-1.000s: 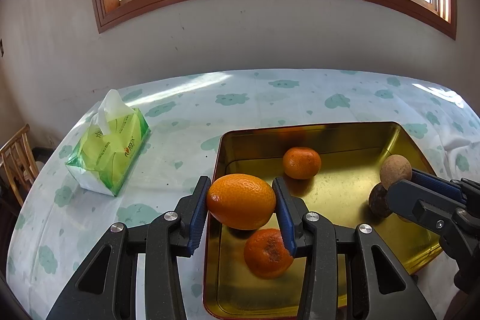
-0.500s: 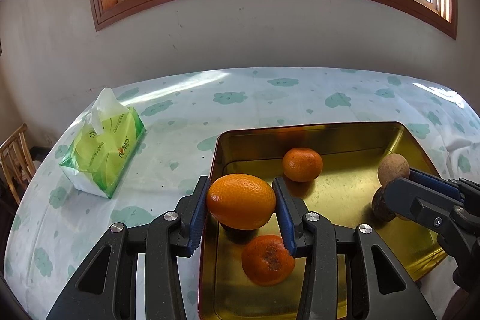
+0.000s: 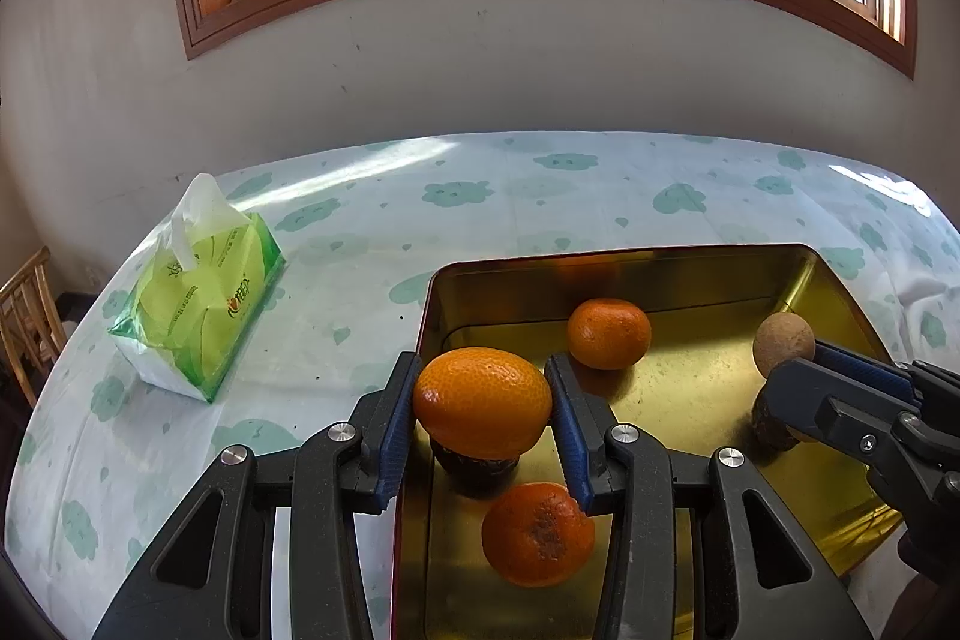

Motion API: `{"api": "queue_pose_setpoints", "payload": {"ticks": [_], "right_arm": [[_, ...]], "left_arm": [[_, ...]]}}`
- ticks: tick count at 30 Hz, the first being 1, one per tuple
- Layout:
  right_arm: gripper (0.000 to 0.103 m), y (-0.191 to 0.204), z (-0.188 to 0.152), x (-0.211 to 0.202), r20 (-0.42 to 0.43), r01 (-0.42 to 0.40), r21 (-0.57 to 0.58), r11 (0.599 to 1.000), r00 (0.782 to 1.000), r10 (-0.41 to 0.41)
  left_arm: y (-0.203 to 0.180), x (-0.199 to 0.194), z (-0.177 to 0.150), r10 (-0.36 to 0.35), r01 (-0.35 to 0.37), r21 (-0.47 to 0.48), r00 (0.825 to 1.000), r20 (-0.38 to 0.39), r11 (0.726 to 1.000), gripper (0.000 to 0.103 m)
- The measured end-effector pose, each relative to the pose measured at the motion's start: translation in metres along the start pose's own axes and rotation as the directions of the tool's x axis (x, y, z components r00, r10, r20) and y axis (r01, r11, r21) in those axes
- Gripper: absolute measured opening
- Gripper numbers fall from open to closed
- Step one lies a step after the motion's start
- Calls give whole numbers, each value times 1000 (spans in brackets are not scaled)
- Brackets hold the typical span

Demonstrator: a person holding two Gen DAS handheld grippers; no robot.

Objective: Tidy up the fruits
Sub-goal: 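Lower both fruits into the tin and open both tools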

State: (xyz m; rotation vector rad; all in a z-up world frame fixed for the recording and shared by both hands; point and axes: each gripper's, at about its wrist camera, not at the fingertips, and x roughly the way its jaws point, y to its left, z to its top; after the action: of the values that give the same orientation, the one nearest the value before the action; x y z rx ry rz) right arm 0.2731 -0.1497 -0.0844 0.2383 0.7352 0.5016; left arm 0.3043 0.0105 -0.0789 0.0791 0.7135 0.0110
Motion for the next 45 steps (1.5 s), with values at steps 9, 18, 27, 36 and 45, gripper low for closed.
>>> {"api": "queue_pose_setpoints", "payload": {"ticks": [9, 18, 27, 36, 45], "right_arm": [[24, -1, 1, 4, 0, -5, 0, 1000, 1000, 5], [24, -2, 3, 7, -2, -5, 4, 1000, 1000, 5], [24, -2, 3, 9, -3, -6, -1, 1000, 1000, 6], [35, -6, 8, 0, 50, 8, -3, 1000, 999, -8], [35, -8, -7, -35, 65, -34, -12, 999, 997, 34]], "left_arm": [[1, 2, 1, -1, 1, -1, 1000, 1, 1000, 43], [1, 4, 3, 0, 0, 2, 1000, 2, 1000, 43], [-1, 7, 6, -7, 7, 3, 1000, -1, 1000, 43], [-8, 5, 3, -36, 36, 34, 999, 15, 999, 62], [-11, -13, 8, -24, 21, 52, 997, 73, 998, 66]]}}
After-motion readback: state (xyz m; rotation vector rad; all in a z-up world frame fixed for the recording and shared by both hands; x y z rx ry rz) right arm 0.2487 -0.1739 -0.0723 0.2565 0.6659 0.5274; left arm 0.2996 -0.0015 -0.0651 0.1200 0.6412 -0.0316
